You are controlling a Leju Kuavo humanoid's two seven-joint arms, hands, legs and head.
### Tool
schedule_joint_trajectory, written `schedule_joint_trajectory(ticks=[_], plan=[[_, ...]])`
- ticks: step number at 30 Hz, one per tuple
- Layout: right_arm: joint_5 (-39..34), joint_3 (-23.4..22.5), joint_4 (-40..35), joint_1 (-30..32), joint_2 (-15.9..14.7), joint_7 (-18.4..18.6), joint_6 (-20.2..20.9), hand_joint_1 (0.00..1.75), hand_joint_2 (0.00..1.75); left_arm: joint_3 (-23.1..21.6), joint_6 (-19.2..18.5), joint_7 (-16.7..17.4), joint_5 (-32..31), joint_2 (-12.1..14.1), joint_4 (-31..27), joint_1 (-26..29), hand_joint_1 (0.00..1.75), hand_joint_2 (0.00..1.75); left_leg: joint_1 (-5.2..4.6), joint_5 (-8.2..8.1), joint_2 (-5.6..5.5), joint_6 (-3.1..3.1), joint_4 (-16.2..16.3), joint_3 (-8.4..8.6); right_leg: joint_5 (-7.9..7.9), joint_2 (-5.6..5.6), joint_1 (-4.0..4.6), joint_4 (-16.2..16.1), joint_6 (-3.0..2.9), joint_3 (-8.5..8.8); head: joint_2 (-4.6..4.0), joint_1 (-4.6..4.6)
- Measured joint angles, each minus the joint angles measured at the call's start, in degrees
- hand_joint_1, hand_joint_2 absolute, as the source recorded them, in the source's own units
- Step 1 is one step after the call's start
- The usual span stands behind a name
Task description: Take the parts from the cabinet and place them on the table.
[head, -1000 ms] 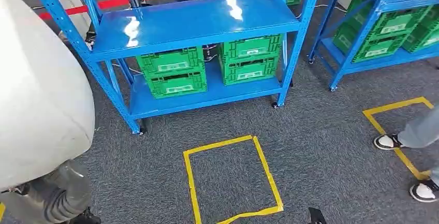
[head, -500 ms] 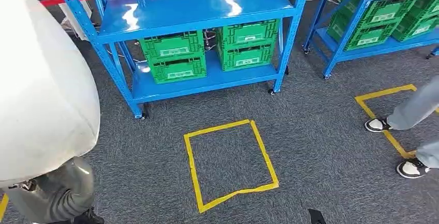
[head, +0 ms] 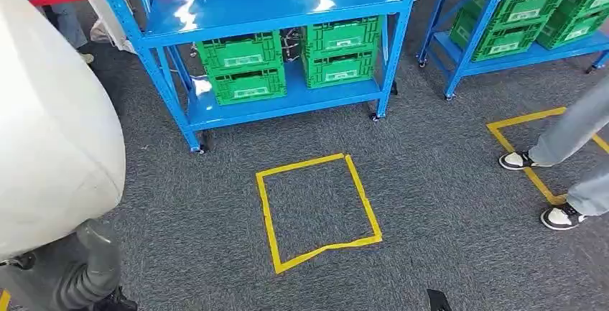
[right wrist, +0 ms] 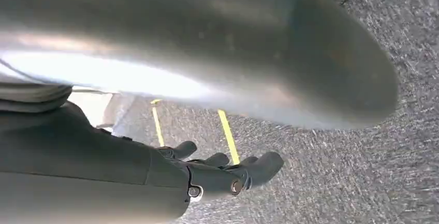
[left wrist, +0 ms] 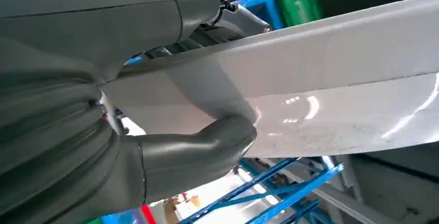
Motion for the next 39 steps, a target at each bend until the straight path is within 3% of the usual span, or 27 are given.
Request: schedule_joint_trajectory(ticks=[1,2,3,4,6,7,8,10,11,12,13,14,17,19,21,22,24,26,27,28,30,32,33,34,35,37,39], plan=[[-0.15,0.0,0.0,0.08,0.04,-0.02,0.0,0.0,0.0,0.0,0.0,0.02,-0.04,0.02,0.07,0.16,1.75,1.75,-0.24,0.89,0.0,0.47,-0.53,-0.36,0.96,-0.01,-0.09,-0.76,0.57,0.05,0.0,0.02],[-0.26,0.0,0.0,0.31,0.11,-0.02,-0.07,0.0,0.0,0.0,0.0,-0.09,-0.09,0.0,0.18,0.28,1.75,1.75,0.66,2.8,0.05,0.73,-2.06,-0.62,1.12,0.04,-0.24,-0.73,0.73,-0.39,0.0,-0.04],[-0.5,0.0,0.0,0.32,0.06,-0.15,-0.15,0.0,0.0,0.0,-0.11,-0.13,-0.15,-0.04,0.33,0.23,1.75,1.75,0.4,3.73,0.23,0.88,-2.43,-1.35,-1.47,0.51,0.17,0.05,0.71,-0.9,0.0,-0.07],[-0.76,0.0,0.0,0.36,0.17,-0.07,-0.2,0.0,0.0,-0.02,-0.24,-0.17,-0.2,-0.18,0.46,0.13,1.75,1.75,0.38,4.68,0.25,1.46,-2.42,-2.29,-5.7,0.61,0.39,2.88,0.54,-1.77,0.0,0.15],[-0.77,0.0,0.0,0.35,0.18,-0.15,-0.3,0.0,0.0,-0.02,-0.68,0.0,-0.17,-0.37,0.83,0.06,1.75,1.75,0.28,6.17,0.37,1.58,-2.21,-4.36,-11.93,0.79,0.73,11.01,0.65,-3.46,0.0,0.3],[-0.74,0.0,0.0,0.33,0.13,-0.15,-0.37,0.0,0.0,-0.02,-0.81,0.09,-0.04,-0.42,1.09,0.0,1.75,1.75,0.26,6.94,0.47,1.54,-1.87,-5.39,-12.54,0.9,0.93,15.05,0.75,-4.01,0.0,0.31],[-0.72,0.0,0.0,0.33,0.11,-0.15,-0.5,0.0,0.0,-0.02,-0.94,0.22,0.04,-0.44,1.31,0.0,1.75,1.75,0.29,7.63,0.58,1.43,-1.37,-6.74,-10.8,0.95,0.98,17.29,0.86,-3.78,0.0,0.37],[-0.63,0.0,0.0,0.32,0.0,-0.17,-0.7,0.0,0.0,-0.02,-1.14,0.46,0.42,-0.46,1.73,-0.05,1.75,1.75,0.59,8.61,0.7,0.95,0.03,-9.72,-5.66,0.93,0.69,14.95,1.35,-0.31,0.0,0.35],[-0.55,0.0,-0.02,0.31,-0.02,-0.28,-0.81,0.0,0.0,-0.02,-1.16,0.53,0.46,-0.48,1.92,-0.06,1.75,1.75,0.76,8.91,0.68,0.6,1.13,-11.23,-5.19,0.9,0.46,10.72,1.76,3.15,0.0,0.39],[-0.37,0.0,-0.02,0.19,0.0,-0.39,-0.85,0.0,0.0,-0.02,-1.14,0.46,0.46,-0.59,2.01,-0.13,1.75,1.75,0.53,9.0,0.64,0.14,2.78,-12.56,-8.12,0.91,0.01,4.96,2.27,7.89,0.0,0.57],[-0.15,0.0,-0.02,0.1,0.11,-0.63,-0.83,0.0,0.0,-0.02,-1.01,0.29,0.46,-0.68,1.99,-0.24,1.75,1.75,0.43,8.74,0.53,-0.1,4.44,-13.66,-11.2,1.22,0.35,-0.02,1.52,10.97,0.0,1.05],[-0.07,0.0,-0.02,0.23,0.11,-0.83,-0.7,0.0,0.0,-0.02,-1.0,0.06,0.39,-0.83,2.08,-0.23,1.75,1.75,0.2,8.74,0.57,-0.25,5.01,-13.77,-11.68,1.27,0.37,0.85,0.23,9.78,0.0,0.84],[0.2,0.0,-0.02,0.43,0.17,-0.92,-0.63,0.0,0.0,-0.09,-1.03,-0.29,-0.07,-0.96,2.27,-0.33,1.75,1.75,0.87,9.72,0.61,-0.84,5.15,-14.28,-10.93,0.76,0.42,1.3,-1.24,9.27,0.0,0.06],[0.33,0.0,-0.02,0.24,0.22,-1.01,-0.5,0.0,0.0,-0.11,-1.07,-0.22,-0.13,-1.03,2.38,-0.61,1.75,1.75,1.11,5.17,0.37,-1.84,8.6,-15.41,-9.94,0.47,0.44,1.29,-1.82,8.39,0.0,-0.48],[0.55,0.0,-0.02,0.34,0.22,-1.2,-0.48,0.0,0.0,-0.13,-1.18,-0.24,-0.13,-1.09,2.71,-0.88,1.75,1.75,1.52,-0.04,0.37,-2.47,16.65,-17.94,-9.04,0.12,0.45,1.31,-1.86,7.23,0.0,-0.53],[0.61,0.0,-0.02,0.44,0.2,-1.29,-0.35,0.0,0.0,-0.13,-1.22,-0.24,-0.13,-1.07,2.97,-0.88,1.75,1.75,1.6,-1.19,0.37,-2.61,20.39,-18.93,-8.61,-0.15,0.43,1.31,-1.77,6.56,0.0,-0.53],[0.61,0.0,-0.02,0.49,0.17,-1.31,-0.15,0.0,0.0,-0.13,-1.31,-0.24,-0.13,-1.14,3.34,-0.89,1.75,1.75,1.78,0.34,0.4,-2.4,19.94,-17.34,-7.96,-0.81,0.49,1.34,-1.65,5.69,0.0,-0.64],[0.61,0.0,-0.02,0.46,0.2,-1.33,0.02,0.0,0.0,-0.13,-1.38,-0.24,-0.13,-1.33,3.54,-1.13,1.75,1.75,1.44,3.58,0.78,-1.21,10.18,-10.46,-7.54,-1.56,0.76,1.31,-1.57,5.31,0.0,-0.68],[0.61,0.0,-0.02,0.46,0.35,-1.33,0.02,0.0,0.0,-0.13,-1.4,-0.28,-0.15,-1.44,3.54,-1.39,1.75,1.75,0.82,3.91,2.24,0.06,4.62,-6.81,-7.38,-1.93,0.48,1.25,-1.55,5.66,0.0,-0.63],[0.61,0.0,-0.02,0.51,0.92,-1.42,0.04,0.0,0.0,-0.15,-1.49,-0.35,-0.15,-1.55,3.56,-1.59,1.75,1.75,0.47,2.73,3.64,0.45,3.12,-5.96,-7.09,-2.43,0.54,1.09,-1.11,5.66,0.0,-0.5],[0.59,0.0,-0.02,0.48,0.72,-1.53,0.0,0.0,0.0,-0.15,-1.57,-0.37,-0.15,-1.62,3.65,-2.03,1.75,1.75,-0.43,3.81,3.46,0.37,2.71,-6.37,-6.5,-3.35,-0.36,0.57,-0.12,5.76,0.0,-0.81],[0.59,0.02,-0.02,0.29,0.98,-1.53,0.02,0.0,0.0,-0.15,-1.66,-0.35,-0.15,-1.62,3.67,-2.08,1.75,1.75,-0.66,4.59,2.48,1.31,0.52,-5.86,-5.98,-4.44,-0.18,-0.84,0.72,6.69,0.0,-0.72],[0.61,0.02,-0.04,0.35,0.74,-1.57,0.0,0.0,0.0,-0.17,-1.68,-0.39,-0.15,-1.77,3.76,-2.1,1.75,1.75,0.16,6.01,2.19,0.87,-1.07,-4.73,-6.46,-2.72,-0.26,-0.21,0.73,6.65,0.0,-0.68],[0.61,0.02,-0.04,0.37,0.7,-1.62,0.07,0.0,0.0,-0.22,-1.75,-0.39,-0.15,-1.96,3.91,-2.52,1.75,1.75,0.33,6.64,1.59,1.53,-1.51,-4.93,-8.66,-0.54,0.19,2.48,0.47,5.16,0.0,-0.66],[0.59,0.02,-0.04,0.43,0.72,-1.68,0.04,0.0,0.0,-0.28,-1.77,-0.37,-0.13,-2.08,4.02,-2.59,1.75,1.75,0.34,6.84,1.17,1.58,-1.52,-5.2,-10.46,0.26,0.27,5.6,0.44,3.61,0.0,-0.33],[0.61,0.02,-0.04,0.62,0.46,-1.6,0.0,0.0,0.0,-0.33,-1.84,-0.24,-0.13,-2.21,4.44,-2.46,1.75,1.75,0.29,7.02,-0.05,1.52,-0.93,-6.16,-14.21,1.04,0.56,14.42,0.64,-0.76,0.0,-0.04],[0.61,0.02,-0.04,0.8,0.31,-1.55,0.0,0.0,0.0,-0.42,-1.86,-0.22,-0.13,-2.21,4.79,-2.38,1.75,1.75,0.42,7.06,-1.31,1.42,0.19,-7.19,-12.93,1.09,0.65,15.18,0.85,-1.28,0.0,0.02]])
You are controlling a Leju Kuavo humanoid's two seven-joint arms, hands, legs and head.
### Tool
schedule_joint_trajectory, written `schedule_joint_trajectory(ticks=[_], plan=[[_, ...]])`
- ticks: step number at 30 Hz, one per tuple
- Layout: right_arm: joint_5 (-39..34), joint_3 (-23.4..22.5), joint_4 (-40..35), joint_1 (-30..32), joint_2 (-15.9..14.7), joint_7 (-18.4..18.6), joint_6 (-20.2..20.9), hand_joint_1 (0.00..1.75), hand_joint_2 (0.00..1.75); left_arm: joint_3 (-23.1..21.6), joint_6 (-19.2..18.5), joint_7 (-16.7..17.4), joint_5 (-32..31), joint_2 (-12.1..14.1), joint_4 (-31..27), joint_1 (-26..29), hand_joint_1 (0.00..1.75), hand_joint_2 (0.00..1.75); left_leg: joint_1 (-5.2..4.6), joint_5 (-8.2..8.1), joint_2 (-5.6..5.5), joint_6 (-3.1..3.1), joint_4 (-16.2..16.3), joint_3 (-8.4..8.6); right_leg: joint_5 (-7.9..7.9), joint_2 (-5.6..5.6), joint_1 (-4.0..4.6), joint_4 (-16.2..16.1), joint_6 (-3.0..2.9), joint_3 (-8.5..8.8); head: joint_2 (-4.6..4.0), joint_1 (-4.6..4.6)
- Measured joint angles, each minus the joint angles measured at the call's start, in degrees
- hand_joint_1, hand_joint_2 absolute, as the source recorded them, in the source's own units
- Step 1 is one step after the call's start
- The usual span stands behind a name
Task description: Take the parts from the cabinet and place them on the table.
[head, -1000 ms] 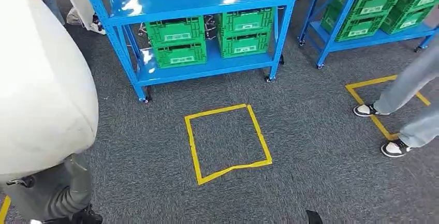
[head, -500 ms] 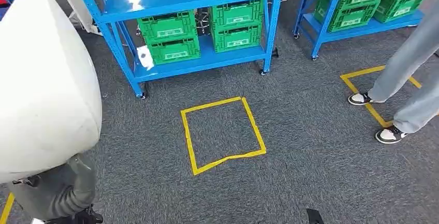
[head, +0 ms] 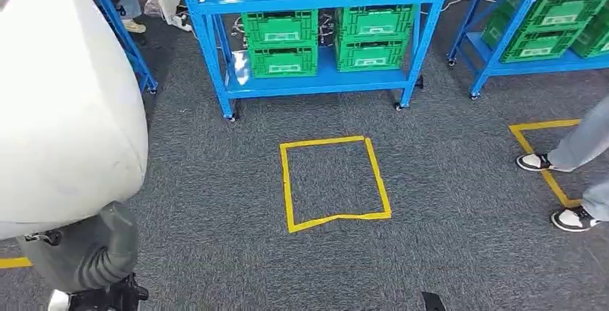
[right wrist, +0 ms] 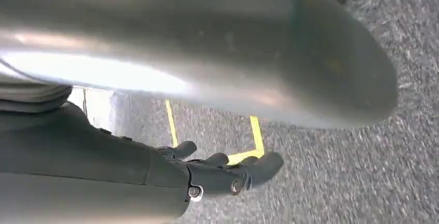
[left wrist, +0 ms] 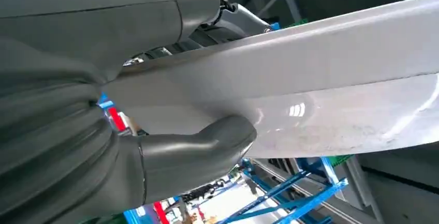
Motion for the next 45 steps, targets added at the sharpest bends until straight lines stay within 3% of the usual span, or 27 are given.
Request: schedule_joint_trajectory(ticks=[2,3,4,5,8,9,11,13,14,15,17,18,19,23,24,25,26,27,29,31,33,35,39,40,42,44,45], plan=[[0.0,0.0,0.0,-0.02,-0.13,0.0,0.0,0.0,0.0,0.02,0.0,0.0,0.0,-0.02,0.26,0.0,1.75,1.75,0.39,-0.28,-1.24,-0.45,1.59,-1.06,4.6,0.2,-0.28,-8.5,0.34,4.34,0.0,0.04],[0.0,0.0,0.0,-0.06,-0.13,-0.02,0.0,0.0,0.0,0.0,0.0,-0.02,0.0,-0.02,0.33,-0.01,1.75,1.75,0.56,-0.63,-1.83,-0.98,2.88,-1.83,5.72,1.49,-0.67,-13.62,0.71,7.01,0.0,0.26],[0.0,0.0,0.0,-0.11,-0.07,-0.02,0.04,0.0,0.0,0.0,0.0,-0.02,0.02,-0.02,0.31,0.03,1.75,1.75,0.04,-0.98,-2.25,-1.61,3.83,-2.52,4.81,2.31,-0.06,-13.08,0.4,6.12,0.0,0.9],[0.0,0.0,0.0,-0.08,-0.02,-0.15,0.04,0.0,0.0,0.0,-0.02,-0.02,0.02,-0.11,0.33,0.01,1.75,1.75,0.05,-1.4,-2.86,-1.52,4.47,-3.1,5.12,1.9,-0.21,-12.79,-0.89,5.95,0.0,0.57],[-0.02,0.0,0.0,-0.2,-0.04,-0.02,0.02,0.0,0.0,-0.02,-0.04,-0.15,0.0,-0.09,0.35,0.06,1.75,1.75,0.22,-1.0,-3.48,-1.98,4.32,-3.46,5.32,0.63,-0.23,-12.82,-2.03,5.8,0.0,0.24],[0.0,0.0,0.0,-0.3,0.13,-0.04,0.02,0.0,0.0,-0.02,-0.04,-0.02,0.0,-0.09,0.35,0.12,1.75,1.75,0.25,-1.3,-2.61,-2.2,4.97,-3.58,5.59,0.08,-0.27,-12.93,-2.48,5.95,0.0,0.33],[0.0,0.0,0.0,-0.18,0.07,-0.15,0.0,0.0,0.0,-0.02,-0.04,-0.05,0.0,-0.02,0.35,0.02,1.75,1.75,0.5,-5.44,0.23,-2.95,10.28,-5.86,5.88,-0.49,-0.28,-13.12,-2.91,5.91,0.0,0.02],[-0.02,0.0,0.0,0.13,0.07,-0.02,0.0,0.0,0.0,-0.02,-0.04,-0.09,0.0,-0.02,0.57,0.05,1.75,1.75,0.96,-9.85,1.04,-3.45,19.63,-10.02,6.0,-1.7,-0.31,-13.18,-2.89,5.66,0.0,0.11],[-0.02,0.0,0.0,0.23,0.07,0.02,0.0,0.0,0.0,-0.02,-0.04,-0.07,0.02,0.0,0.7,0.1,1.75,1.75,1.08,-10.39,1.17,-3.49,21.82,-10.93,6.03,-2.3,-0.28,-13.18,-2.84,5.58,0.0,0.2],[0.0,0.0,0.0,0.27,0.07,0.02,0.0,0.0,0.0,-0.02,-0.04,-0.07,0.02,0.0,0.83,0.12,1.75,1.75,1.12,-9.79,1.2,-3.37,21.37,-10.46,6.05,-2.91,-0.23,-13.18,-2.81,5.52,0.0,0.2],[0.02,0.0,0.0,0.2,0.07,0.02,0.0,0.0,0.0,-0.02,-0.04,-0.09,0.02,0.02,0.85,0.07,1.75,1.75,0.9,-6.07,1.55,-2.42,13.22,-5.57,6.14,-4.1,0.05,-13.29,-2.75,5.48,0.0,0.2],[0.02,0.0,0.0,0.17,0.09,0.02,0.04,0.0,0.0,-0.02,-0.04,-0.09,0.02,0.0,0.85,-0.02,1.75,1.75,0.44,-4.49,2.65,-1.41,7.74,-2.15,6.24,-4.63,0.16,-13.41,-2.73,5.67,0.0,0.26],[0.13,0.0,0.02,0.14,0.56,0.02,0.13,0.0,0.0,-0.02,-0.04,-0.09,0.02,-0.02,0.66,-0.26,1.75,1.75,-0.72,-4.15,5.94,0.19,3.17,0.83,6.38,-5.13,-0.13,-13.61,-2.63,6.18,0.0,0.26],[0.17,0.02,-0.02,-0.04,0.66,0.28,0.31,0.0,0.0,-0.04,0.13,-0.17,0.02,0.02,0.24,-0.6,1.75,1.75,-1.28,-3.49,5.07,0.51,2.01,0.65,6.93,-7.79,-0.84,-14.84,-0.77,7.1,0.0,-0.31],[0.15,0.02,-0.02,-0.1,0.74,0.31,0.31,0.0,0.0,-0.04,0.15,-0.13,0.02,0.04,0.02,-0.51,1.75,1.75,-0.55,-1.87,3.94,0.83,-0.07,2.22,6.98,-7.58,-0.55,-15.04,-0.4,7.56,0.0,-0.28],[-0.02,0.02,-0.04,-0.08,0.5,-0.04,0.3,0.0,0.0,-0.07,0.35,-0.28,0.02,-0.02,-0.03,-0.65,1.75,1.75,-0.3,-1.16,3.54,0.22,-1.16,2.26,6.24,-4.22,-0.6,-13.95,-0.2,7.23,0.0,-0.28],[-0.07,0.02,-0.02,-0.12,0.52,-0.26,0.35,0.0,0.0,-0.17,0.42,-0.26,0.04,-0.18,0.02,-0.9,1.75,1.75,-0.14,-0.63,2.89,0.66,-1.32,2.27,4.04,-1.89,-0.39,-11.12,-0.34,5.93,0.0,-0.12],[-0.11,0.02,-0.02,0.01,0.48,-0.52,0.37,0.0,0.0,-0.24,0.48,-0.09,0.02,-0.37,0.09,-0.84,1.75,1.75,-0.14,-0.36,2.14,0.36,-1.34,2.01,1.78,-0.75,-0.29,-7.17,-0.38,4.1,0.0,0.78],[0.02,0.02,-0.02,0.4,0.15,-0.76,0.39,0.0,0.0,-0.28,0.63,-0.02,0.04,-0.46,0.22,-0.25,1.75,1.75,-0.2,-0.28,0.39,0.24,-0.66,1.08,-1.32,-0.2,0.15,0.62,-0.45,0.1,0.0,0.94],[0.31,0.02,-0.02,0.54,-0.09,-0.77,0.59,0.0,0.0,-0.28,0.9,0.0,0.0,-0.48,0.22,0.14,1.75,1.75,-0.13,-0.24,-1.12,0.08,0.35,0.17,1.13,-0.12,0.33,-1.44,-0.46,0.64,0.0,1.01],[0.85,0.04,-0.04,0.45,-0.35,-0.76,1.05,0.0,0.0,-0.28,1.47,0.0,-0.42,-0.46,0.2,0.52,1.75,1.75,0.08,-0.62,-2.45,-0.45,1.83,-0.64,5.86,0.7,0.17,-10.93,-0.38,5.44,0.0,1.11],[1.53,0.18,-0.02,0.25,-0.46,-0.66,1.36,0.0,0.0,-0.26,2.12,-0.13,-0.72,-0.37,0.09,0.99,1.75,1.75,-0.14,-1.25,-3.29,-1.38,3.24,-1.49,5.37,3.36,0.51,-13.43,-0.8,6.38,0.0,1.47],[3.47,0.92,-0.04,0.05,-0.66,-0.66,1.49,0.0,0.0,0.07,3.78,-0.2,-1.33,0.88,-1.75,2.83,1.75,1.75,0.21,-1.73,-4.77,-2.23,3.76,-2.26,5.61,1.39,0.27,-13.49,-3.14,6.51,0.0,1.16],[3.78,1.18,-0.04,-0.1,-0.66,-0.68,1.55,0.0,0.0,0.22,3.98,-0.09,-1.36,1.27,-2.21,3.48,1.75,1.75,0.04,-2.34,-2.8,-2.39,4.8,-2.48,5.73,0.98,0.32,-13.53,-3.42,6.75,0.0,1.18],[4.13,1.64,-0.11,-0.09,-0.87,-0.68,1.81,0.0,0.0,0.39,4.09,0.0,-1.38,1.9,-2.76,3.91,1.75,1.75,0.44,-6.49,0.04,-3.22,11.34,-5.73,5.7,-0.1,0.34,-13.62,-3.72,6.82,0.0,1.07],[4.37,1.77,-0.11,-0.03,-1.11,-0.2,1.86,0.0,0.0,0.39,4.17,0.0,-1.57,2.34,-3.3,5.26,1.75,1.75,0.93,-9.97,0.93,-3.71,19.85,-10.19,5.58,-1.55,0.41,-13.61,-3.72,6.69,0.0,0.98],[4.5,1.86,-0.11,-0.03,-1.16,0.24,1.84,0.0,0.0,0.39,4.17,0.0,-1.77,2.58,-3.61,6.07,1.75,1.75,0.98,-9.67,1.03,-3.7,20.72,-10.71,5.49,-2.2,0.45,-13.61,-3.7,6.68,0.0,1.03]])
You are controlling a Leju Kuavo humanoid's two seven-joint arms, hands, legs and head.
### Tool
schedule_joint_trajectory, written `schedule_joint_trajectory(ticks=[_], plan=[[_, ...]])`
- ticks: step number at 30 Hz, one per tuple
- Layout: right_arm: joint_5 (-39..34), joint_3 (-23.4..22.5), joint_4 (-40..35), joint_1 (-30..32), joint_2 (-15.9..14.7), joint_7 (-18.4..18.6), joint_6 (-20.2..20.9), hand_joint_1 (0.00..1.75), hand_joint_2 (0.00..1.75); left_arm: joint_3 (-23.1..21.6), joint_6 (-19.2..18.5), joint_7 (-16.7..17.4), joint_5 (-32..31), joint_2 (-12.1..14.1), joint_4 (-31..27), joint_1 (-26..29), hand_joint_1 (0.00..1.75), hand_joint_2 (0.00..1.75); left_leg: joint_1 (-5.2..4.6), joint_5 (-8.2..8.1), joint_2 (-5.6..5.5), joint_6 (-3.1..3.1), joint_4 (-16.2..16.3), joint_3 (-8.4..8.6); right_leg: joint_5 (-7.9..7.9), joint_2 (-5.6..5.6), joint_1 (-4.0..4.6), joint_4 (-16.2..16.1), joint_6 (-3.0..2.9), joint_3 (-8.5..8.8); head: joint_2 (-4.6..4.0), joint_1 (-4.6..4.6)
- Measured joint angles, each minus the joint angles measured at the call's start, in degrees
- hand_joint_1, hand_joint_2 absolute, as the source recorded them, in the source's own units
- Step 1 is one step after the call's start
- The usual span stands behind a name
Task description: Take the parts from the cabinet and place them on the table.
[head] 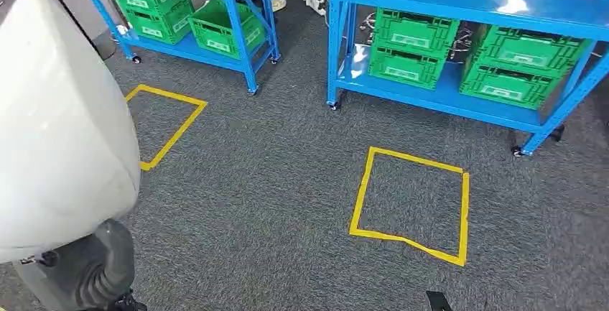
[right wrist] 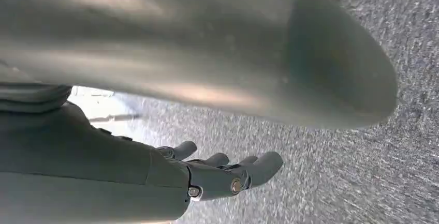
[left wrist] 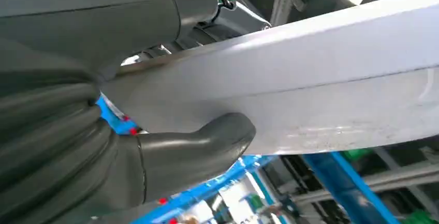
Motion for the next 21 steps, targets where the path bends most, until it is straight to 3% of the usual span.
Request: schedule_joint_trajectory(ticks=[1,3,4,5,7,9,10,11,12,13,14,15,20,21], plan=[[0.15,0.11,0.0,-0.04,-0.02,0.57,-0.09,0.0,0.0,0.0,0.02,0.0,-0.13,0.3,-0.37,0.58,1.75,1.75,-0.01,1.32,0.11,0.15,-1.56,0.79,-0.09,-0.58,0.07,0.0,0.03,0.03,0.0,-0.18],[0.17,0.15,0.0,-0.17,-0.02,1.14,-0.26,0.0,0.0,0.0,0.0,0.2,-0.33,0.5,-0.9,0.75,1.75,1.75,-0.32,5.63,0.87,1.18,-10.6,5.58,-0.19,-1.86,0.34,-0.04,0.1,0.22,0.0,-0.13],[0.17,0.15,0.0,-0.3,0.02,1.33,-0.28,0.0,0.0,0.0,0.0,0.17,-0.52,0.52,-1.31,0.75,1.75,1.75,-0.96,7.17,2.69,2.14,-15.96,8.66,-0.22,-2.43,0.36,-0.1,0.14,0.41,0.0,-0.11],[0.17,0.17,0.0,-0.39,0.33,1.33,-0.28,0.0,0.0,0.0,0.0,0.2,-0.61,0.61,-1.68,0.88,1.75,1.75,-1.16,7.31,4.36,2.51,-17.11,9.16,-0.39,-2.91,0.29,-0.31,0.43,0.78,0.0,0.17],[0.17,0.17,0.0,-0.38,0.31,1.39,-0.31,0.0,0.0,0.0,-0.04,0.2,-0.65,0.65,-1.94,0.83,1.75,1.75,-1.61,7.28,3.97,2.55,-17.74,9.31,-0.68,-3.73,-0.2,-0.53,1.33,1.14,0.0,-0.57],[0.2,0.2,0.0,-0.72,0.41,1.35,-0.26,0.0,0.0,0.0,-0.11,0.26,-0.7,0.81,-2.21,1.21,1.75,1.75,-1.81,7.56,2.58,2.88,-18.87,9.7,-0.67,-5.21,-0.21,-1.49,1.93,2.21,0.0,-0.7],[0.2,0.22,-0.02,-0.83,0.48,1.25,-0.13,0.0,0.0,0.02,-0.11,0.24,-0.72,0.76,-2.38,1.44,1.75,1.75,-0.94,8.85,1.79,2.82,-20.28,11.28,-0.87,-3.35,-0.35,-0.68,2.17,2.28,0.0,-0.62],[0.2,0.26,0.0,-0.82,0.5,1.2,0.07,0.0,0.0,0.02,-0.09,0.11,-0.72,0.76,-2.38,1.1,1.75,1.75,-0.82,9.04,1.33,3.28,-20.79,11.52,-2.16,-0.42,-0.14,1.27,2.19,1.37,0.0,-0.83],[0.22,0.28,0.0,-0.77,0.48,1.22,0.15,0.0,0.0,0.02,-0.13,0.17,-0.74,0.5,-2.32,0.87,1.75,1.75,-0.83,9.25,0.89,3.51,-20.78,11.47,-4.25,1.29,-0.01,5.05,2.21,-0.5,0.0,-0.76],[0.22,0.31,-0.02,-0.66,0.37,1.24,0.13,0.0,0.0,0.02,-0.26,0.26,-0.74,0.37,-2.16,0.93,1.75,1.75,-0.83,9.18,0.21,3.58,-20.71,11.46,-6.18,1.95,-0.01,9.31,2.24,-2.74,0.0,-0.68],[0.22,0.31,-0.02,-0.56,0.26,1.33,0.13,0.0,0.0,0.02,-0.33,0.24,-0.76,0.35,-2.05,0.98,1.75,1.75,-0.83,9.07,-0.59,3.63,-20.55,11.39,-7.61,2.16,0.04,13.44,2.35,-5.26,0.0,-0.68],[0.09,0.28,-0.02,-0.53,0.2,1.46,0.05,0.0,0.0,0.02,-0.52,0.2,-0.83,0.28,-1.86,0.92,1.75,1.75,-0.81,8.93,-1.38,3.58,-20.31,11.28,-7.59,2.2,0.04,15.57,2.49,-6.96,0.0,-0.66],[-0.05,0.28,-0.02,-0.49,0.17,1.44,-0.02,0.0,0.0,0.02,-0.7,0.22,-0.81,0.26,-1.72,0.87,1.75,1.75,-0.74,8.78,-1.91,3.46,-20.14,11.27,-6.59,2.2,-0.03,15.3,2.58,-7.32,0.0,-0.66],[-0.5,0.28,-0.02,-0.51,0.15,1.4,-0.2,0.0,0.0,0.02,-1.1,0.26,-0.76,0.22,-1.48,0.59,1.75,1.75,-0.54,8.45,-2.82,3.17,-19.66,11.28,-3.57,2.22,-0.17,11.9,2.78,-6.39,0.0,-0.66]])
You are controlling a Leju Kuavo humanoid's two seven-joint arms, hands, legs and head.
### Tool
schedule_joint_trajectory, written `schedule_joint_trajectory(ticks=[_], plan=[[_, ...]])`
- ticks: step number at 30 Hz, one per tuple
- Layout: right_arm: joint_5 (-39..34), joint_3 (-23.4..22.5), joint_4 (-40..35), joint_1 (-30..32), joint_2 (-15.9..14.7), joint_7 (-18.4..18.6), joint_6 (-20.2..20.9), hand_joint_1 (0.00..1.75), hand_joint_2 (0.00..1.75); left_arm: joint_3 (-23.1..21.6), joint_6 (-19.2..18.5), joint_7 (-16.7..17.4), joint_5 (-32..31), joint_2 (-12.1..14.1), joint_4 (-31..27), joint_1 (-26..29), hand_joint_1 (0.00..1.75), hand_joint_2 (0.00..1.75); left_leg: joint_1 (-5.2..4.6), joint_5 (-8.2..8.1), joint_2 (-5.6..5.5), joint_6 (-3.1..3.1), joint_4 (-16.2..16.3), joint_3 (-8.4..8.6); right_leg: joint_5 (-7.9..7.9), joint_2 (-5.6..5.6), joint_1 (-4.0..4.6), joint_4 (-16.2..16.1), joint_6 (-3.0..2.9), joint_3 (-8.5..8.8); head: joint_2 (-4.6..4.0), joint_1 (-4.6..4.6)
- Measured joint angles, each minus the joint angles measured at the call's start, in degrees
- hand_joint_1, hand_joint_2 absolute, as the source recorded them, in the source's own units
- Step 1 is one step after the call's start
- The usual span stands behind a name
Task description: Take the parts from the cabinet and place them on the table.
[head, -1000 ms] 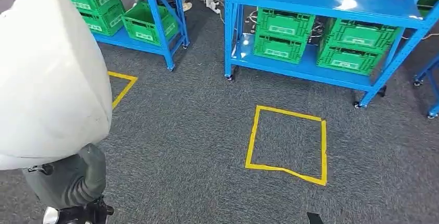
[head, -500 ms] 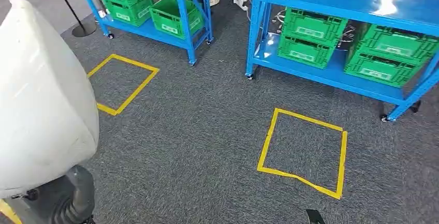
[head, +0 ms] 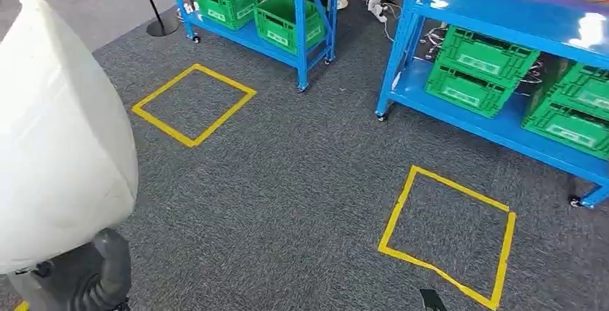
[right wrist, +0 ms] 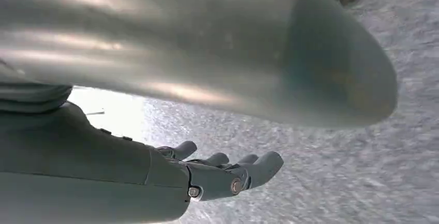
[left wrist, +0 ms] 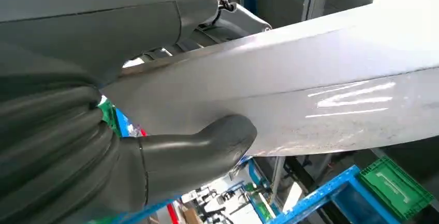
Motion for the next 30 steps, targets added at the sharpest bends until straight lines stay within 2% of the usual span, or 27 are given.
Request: schedule_joint_trajectory(ticks=[1,2,4,5,6,7,8,9,10,11,12,13,14,15,16,17,20,21,22,23,24,25,26,27,28,30], plan=[[-0.49,0.0,0.0,-0.02,0.0,-0.11,-0.2,0.0,0.0,0.0,-0.42,0.04,0.09,-0.11,0.22,-0.37,1.75,1.75,0.19,-0.29,-0.51,-0.22,0.47,-0.03,2.24,0.14,-0.13,-3.35,0.21,1.26,0.0,0.0],[-2.8,-0.55,0.02,-0.04,0.18,-1.45,-0.79,0.0,0.0,-0.28,-2.49,0.55,1.03,-1.12,2.06,-3.02,1.75,1.75,0.19,-2.08,-2.64,-1.67,3.01,-1.33,4.72,2.94,-0.24,-10.82,-0.13,4.09,0.0,0.19],[-3.72,-1.2,0.02,-0.13,0.26,-1.95,-1.09,0.0,0.0,-0.76,-3.51,0.61,1.31,-1.9,3.34,-4.65,1.75,1.75,0.45,-2.04,-3.24,-2.1,2.61,-1.59,4.43,2.09,0.14,-10.84,-1.0,4.18,0.0,0.02],[-3.91,-1.42,0.02,-0.13,0.39,-2.36,-1.27,0.0,0.0,-0.94,-3.78,0.85,1.42,-2.1,3.69,-5.18,1.75,1.75,0.53,-2.0,-3.53,-2.31,2.56,-1.61,4.57,1.63,0.07,-10.94,-1.37,4.2,0.0,0.09],[-4.0,-1.7,0.02,-0.14,0.85,-2.38,-1.25,0.0,0.0,-1.03,-3.84,1.11,1.42,-2.38,3.87,-5.57,1.75,1.75,0.63,-2.17,-3.03,-2.45,2.97,-1.55,4.76,0.92,-0.21,-11.2,-1.93,4.62,0.0,0.15],[-3.98,-1.88,0.02,0.02,0.85,-2.36,-1.25,0.0,0.0,-1.07,-3.91,1.18,1.4,-2.54,4.06,-6.05,1.75,1.75,0.39,-3.37,0.06,-2.66,4.95,-2.32,4.73,0.78,-0.16,-11.38,-2.31,4.94,0.0,-0.24],[-3.89,-1.95,0.02,0.23,0.9,-2.16,-1.23,0.0,0.0,-1.25,-4.0,1.27,1.35,-2.67,4.22,-6.5,1.75,1.75,0.49,-5.4,1.67,-2.97,8.65,-4.25,4.64,0.21,-0.05,-11.51,-2.46,5.21,0.0,-0.28],[-3.52,-2.01,0.02,0.44,0.94,-1.95,-1.2,0.0,0.0,-1.44,-4.0,1.49,1.31,-2.71,4.41,-6.68,1.75,1.75,0.58,-7.36,2.41,-3.15,13.05,-6.63,4.52,-0.34,0.04,-11.57,-2.61,5.33,0.0,-0.35],[-3.26,-2.01,0.02,0.59,0.96,-1.9,-1.16,0.0,0.0,-1.55,-3.98,1.55,1.25,-2.73,4.57,-6.65,1.75,1.75,0.63,-8.92,2.71,-3.22,17.36,-9.1,4.36,-0.98,0.09,-11.57,-2.7,5.36,0.0,-0.33],[-3.06,-2.01,0.02,0.67,0.96,-1.88,-1.07,0.0,0.0,-1.57,-3.82,1.53,1.22,-2.71,4.74,-6.57,1.75,1.75,0.67,-9.41,2.81,-3.21,20.13,-10.88,4.2,-1.56,0.18,-11.56,-2.73,5.41,0.0,-0.35],[-2.69,-2.01,0.02,0.71,0.96,-1.95,-0.87,0.0,0.0,-1.6,-3.49,1.49,1.31,-2.62,4.96,-6.53,1.75,1.75,0.67,-8.51,2.85,-3.05,20.15,-11.29,4.07,-2.16,0.28,-11.57,-2.74,5.53,0.0,-0.33],[-2.47,-2.01,0.02,0.71,0.96,-2.01,-0.72,0.0,0.0,-1.6,-3.1,1.31,1.62,-2.58,5.11,-6.53,1.75,1.75,0.6,-6.3,2.92,-2.69,17.25,-10.11,3.89,-2.77,0.4,-11.57,-2.74,5.73,0.0,-0.35],[-2.25,-2.01,0.02,0.7,1.01,-2.1,-0.63,0.0,0.0,-1.6,-2.9,1.07,1.81,-2.51,5.16,-6.53,1.75,1.75,0.36,-3.61,3.28,-2.2,12.33,-7.72,3.72,-3.35,0.46,-11.6,-2.74,6.01,0.0,-0.33],[-2.23,-2.01,0.02,0.69,1.09,-2.4,-0.57,0.0,0.0,-1.6,-2.6,0.87,1.92,-2.49,5.22,-6.57,1.75,1.75,-0.13,-1.3,4.57,-1.61,6.95,-4.93,3.56,-3.89,0.46,-11.62,-2.66,6.32,0.0,-0.33],[-2.12,-1.99,0.02,0.7,1.29,-2.43,-0.53,0.0,0.0,-1.6,-2.42,0.74,1.94,-2.49,5.27,-6.66,1.75,1.75,-0.89,-0.24,7.61,-0.87,2.76,-2.89,3.4,-4.32,0.45,-11.7,-2.5,6.61,0.0,-0.35],[-2.08,-1.99,0.02,0.71,1.33,-2.45,-0.5,0.0,0.0,-1.6,-2.34,0.59,1.99,-2.49,5.4,-6.69,1.75,1.75,-1.03,-0.63,7.58,-1.13,2.53,-2.85,3.05,-4.78,0.58,-11.76,-2.03,6.83,0.0,-0.28],[-1.77,-1.99,0.02,0.57,1.4,-3.13,-0.59,0.0,0.0,-1.6,-1.92,0.22,2.12,-2.32,5.77,-6.75,1.75,1.75,-1.57,-0.49,5.52,-0.52,1.87,-2.87,2.96,-6.64,0.1,-12.69,-1.07,7.72,0.0,-0.5],[-1.75,-1.99,0.0,0.41,1.49,-3.26,-0.59,0.0,0.0,-1.6,-1.9,0.09,2.14,-2.29,5.77,-6.72,1.75,1.75,-1.14,0.14,4.66,-0.06,0.62,-1.47,2.8,-6.83,0.31,-13.06,-0.65,8.31,0.0,-0.46],[-1.69,-1.99,0.0,0.34,1.44,-3.37,-0.59,0.0,0.0,-1.64,-1.86,-0.06,2.14,-2.29,5.86,-6.73,1.75,1.75,-0.79,0.78,4.21,-0.29,-0.23,-0.97,2.49,-4.22,0.06,-12.14,-0.57,8.2,0.0,-0.39],[-1.68,-1.97,0.02,0.27,1.48,-3.34,-0.57,0.0,0.0,-1.71,-1.81,-0.11,2.16,-2.34,5.99,-6.94,1.75,1.75,-0.55,0.94,3.69,-0.01,-0.37,-0.81,0.86,-1.82,0.32,-9.55,-0.61,6.94,0.0,-0.57],[-1.73,-1.97,0.02,0.26,1.49,-3.23,-0.57,0.0,0.0,-1.86,-1.77,-0.09,2.27,-2.43,6.05,-6.99,1.75,1.75,-0.52,0.91,3.19,0.18,-0.36,-0.78,-1.11,-0.65,0.39,-5.7,-0.54,4.94,0.0,-0.24],[-1.77,-1.97,0.0,0.41,1.4,-3.13,-0.61,0.0,0.0,-1.88,-1.77,-0.02,2.27,-2.45,6.27,-6.85,1.75,1.75,-0.52,0.74,2.44,0.41,-0.33,-0.75,-3.38,-0.18,0.39,0.02,-0.42,1.71,0.02,-0.2],[-1.93,-1.97,0.02,0.58,1.27,-2.99,-0.61,0.0,0.0,-1.9,-1.77,-0.09,2.27,-2.45,6.43,-6.69,1.75,1.75,-0.52,0.66,1.58,0.42,-0.21,-0.76,-4.15,-0.1,0.43,3.65,-0.26,-0.64,0.0,-0.17],[-2.23,-1.97,0.02,0.75,1.25,-2.99,-0.63,0.0,0.0,-1.95,-1.79,0.0,2.27,-2.45,6.6,-6.61,1.75,1.75,-0.46,0.53,0.79,0.37,-0.08,-0.73,-3.39,-0.1,0.39,4.42,-0.16,-1.68,0.0,-0.13],[-2.27,-1.97,0.02,0.83,1.25,-2.99,-0.66,0.0,0.0,-1.95,-1.83,0.02,2.29,-2.45,6.71,-6.61,1.75,1.75,-0.3,0.33,-0.06,0.16,0.16,-0.66,-1.32,-0.09,0.32,2.56,-0.07,-1.43,0.0,-0.18],[-2.34,-1.97,0.0,0.81,1.25,-3.02,-0.59,0.0,0.0,-1.95,-2.03,0.11,2.43,-2.49,6.84,-6.67,1.75,1.75,0.17,-0.37,-1.45,-0.43,1.15,-0.63,4.75,0.64,0.04,-6.69,0.3,2.01,0.0,-0.13]])
